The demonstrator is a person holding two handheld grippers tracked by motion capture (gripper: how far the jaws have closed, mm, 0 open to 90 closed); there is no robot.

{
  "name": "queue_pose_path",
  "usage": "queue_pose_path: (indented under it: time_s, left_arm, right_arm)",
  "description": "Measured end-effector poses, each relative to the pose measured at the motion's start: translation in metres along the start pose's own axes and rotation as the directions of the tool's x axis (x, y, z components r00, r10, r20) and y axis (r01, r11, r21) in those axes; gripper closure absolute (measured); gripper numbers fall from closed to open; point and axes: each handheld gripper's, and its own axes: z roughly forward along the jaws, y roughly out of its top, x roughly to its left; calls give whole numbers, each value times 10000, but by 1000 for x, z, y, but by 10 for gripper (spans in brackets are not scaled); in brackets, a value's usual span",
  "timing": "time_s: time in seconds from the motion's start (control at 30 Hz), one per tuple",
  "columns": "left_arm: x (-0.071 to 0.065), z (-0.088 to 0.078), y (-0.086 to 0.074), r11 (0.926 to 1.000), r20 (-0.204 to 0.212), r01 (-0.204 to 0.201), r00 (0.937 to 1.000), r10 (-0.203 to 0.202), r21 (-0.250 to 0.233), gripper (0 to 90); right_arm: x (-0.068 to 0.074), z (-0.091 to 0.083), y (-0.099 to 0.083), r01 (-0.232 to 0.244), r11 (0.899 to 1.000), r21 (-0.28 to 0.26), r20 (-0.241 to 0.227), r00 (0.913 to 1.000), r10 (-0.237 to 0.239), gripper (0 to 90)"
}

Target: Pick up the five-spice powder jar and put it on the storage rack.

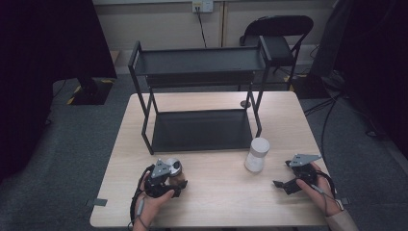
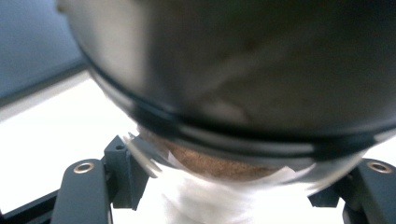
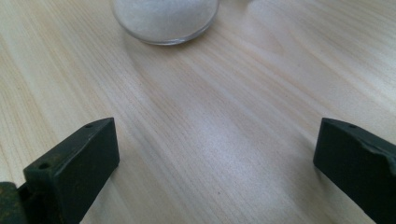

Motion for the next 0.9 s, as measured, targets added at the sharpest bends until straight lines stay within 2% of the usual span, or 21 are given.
queue_pose_path:
  time_s: [0.43, 0.67, 0.9]
  left_arm:
    - [7, 6, 38, 9997, -8, -220, 9998, 220, -147, 298]
    - [10, 9, 60, 9997, 19, -223, 9997, 223, -93, 298]
    - [16, 8, 79, 9996, 151, -153, 9998, 157, -240, 298]
  right_arm:
    - [0, 0, 0, 2, 10000, -1, 0, 10000, -2, 0]
    - [0, 0, 0, 3, 10000, 0, -1, 10000, -3, 0]
    - [0, 0, 0, 1, 10000, 0, -1, 10000, -1, 0]
